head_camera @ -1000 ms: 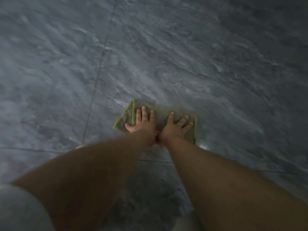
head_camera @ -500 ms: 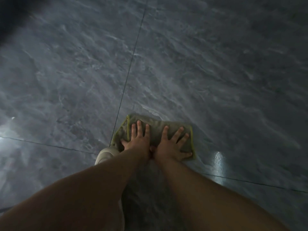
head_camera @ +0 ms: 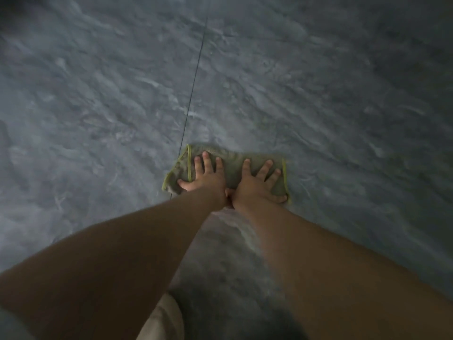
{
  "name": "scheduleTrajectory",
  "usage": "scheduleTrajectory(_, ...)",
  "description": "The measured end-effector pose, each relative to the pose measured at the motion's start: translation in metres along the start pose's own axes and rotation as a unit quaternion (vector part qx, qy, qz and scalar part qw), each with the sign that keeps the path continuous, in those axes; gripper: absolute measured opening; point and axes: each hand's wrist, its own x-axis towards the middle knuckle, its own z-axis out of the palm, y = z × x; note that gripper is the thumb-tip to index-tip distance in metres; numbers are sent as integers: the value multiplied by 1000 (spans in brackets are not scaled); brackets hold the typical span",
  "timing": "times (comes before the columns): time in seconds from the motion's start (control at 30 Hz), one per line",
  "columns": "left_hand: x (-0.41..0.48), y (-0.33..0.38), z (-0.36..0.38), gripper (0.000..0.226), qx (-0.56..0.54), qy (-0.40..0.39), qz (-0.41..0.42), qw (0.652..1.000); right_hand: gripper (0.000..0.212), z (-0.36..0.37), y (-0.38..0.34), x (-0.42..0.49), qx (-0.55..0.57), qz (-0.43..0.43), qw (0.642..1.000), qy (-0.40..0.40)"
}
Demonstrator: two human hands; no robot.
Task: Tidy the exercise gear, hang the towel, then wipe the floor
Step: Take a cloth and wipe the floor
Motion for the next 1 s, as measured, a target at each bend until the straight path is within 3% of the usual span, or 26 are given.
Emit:
scheduleTrajectory(0.53,157,53,-145,118,-8,4,31,999,113,-129,-72,161,-27,2,999,21)
scheduleTrajectory(1.0,170,57,-163,127,-3,13,46,999,109,-148,-81,175,-29,-6,999,31)
